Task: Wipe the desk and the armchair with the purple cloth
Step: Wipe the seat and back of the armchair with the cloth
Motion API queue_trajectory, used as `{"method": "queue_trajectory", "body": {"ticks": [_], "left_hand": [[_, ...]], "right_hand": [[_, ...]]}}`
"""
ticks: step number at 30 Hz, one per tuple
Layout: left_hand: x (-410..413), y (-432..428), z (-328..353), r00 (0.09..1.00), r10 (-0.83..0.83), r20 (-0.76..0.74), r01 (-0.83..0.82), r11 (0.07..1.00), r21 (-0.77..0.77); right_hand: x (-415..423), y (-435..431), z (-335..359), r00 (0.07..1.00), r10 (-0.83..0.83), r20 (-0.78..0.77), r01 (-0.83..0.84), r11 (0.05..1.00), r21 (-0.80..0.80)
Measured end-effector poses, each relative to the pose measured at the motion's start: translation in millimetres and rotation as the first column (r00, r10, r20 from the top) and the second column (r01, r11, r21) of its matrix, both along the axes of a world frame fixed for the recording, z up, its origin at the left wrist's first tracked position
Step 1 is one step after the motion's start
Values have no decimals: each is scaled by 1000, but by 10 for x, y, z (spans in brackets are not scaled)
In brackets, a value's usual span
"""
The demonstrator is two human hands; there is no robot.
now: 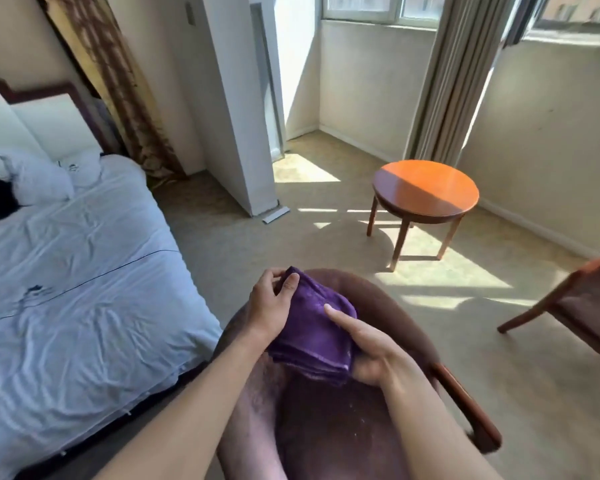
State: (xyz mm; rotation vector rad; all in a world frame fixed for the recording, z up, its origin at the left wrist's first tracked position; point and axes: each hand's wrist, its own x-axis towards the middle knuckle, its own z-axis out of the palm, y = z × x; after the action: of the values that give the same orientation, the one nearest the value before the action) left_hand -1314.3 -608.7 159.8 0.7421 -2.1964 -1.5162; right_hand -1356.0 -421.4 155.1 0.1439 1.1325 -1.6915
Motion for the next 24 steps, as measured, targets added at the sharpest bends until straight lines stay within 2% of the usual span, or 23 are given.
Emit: {"method": "queue_trajectory", "body": {"ticks": [4,8,10,14,16,19,21,24], "left_hand": [[-36,-609,-663,989,-34,145,41,998,-47],[-135,-840,-1235,957,-49,285,70,996,-61],[-197,-815,-1511,939,-74,336,108,991,-84],[-243,-604,-2041,912,-128,391,236,941,-244],[-238,-493,-2279,863,-143,484,360,846,-393],[-214,-418,-2532,790,-123,601,535,618,-576],[-216,-432,-2617,811,-177,558,563,499,-659],[-297,-627,-2725,885,-186,427,466,362,-808]], "right_hand": [[55,-629,-688,987,-87,137,99,992,-84],[90,-954,-1231,952,-179,248,234,949,-211],[117,-1045,-1467,933,-235,272,296,931,-212],[218,-1048,-1974,864,-363,349,433,889,-148],[289,-988,-2240,834,-415,364,482,869,-114],[427,-907,-2674,790,-465,400,523,851,-43],[517,-885,-2947,740,-515,433,571,821,0],[543,-929,-3265,663,-621,418,633,763,128]]}}
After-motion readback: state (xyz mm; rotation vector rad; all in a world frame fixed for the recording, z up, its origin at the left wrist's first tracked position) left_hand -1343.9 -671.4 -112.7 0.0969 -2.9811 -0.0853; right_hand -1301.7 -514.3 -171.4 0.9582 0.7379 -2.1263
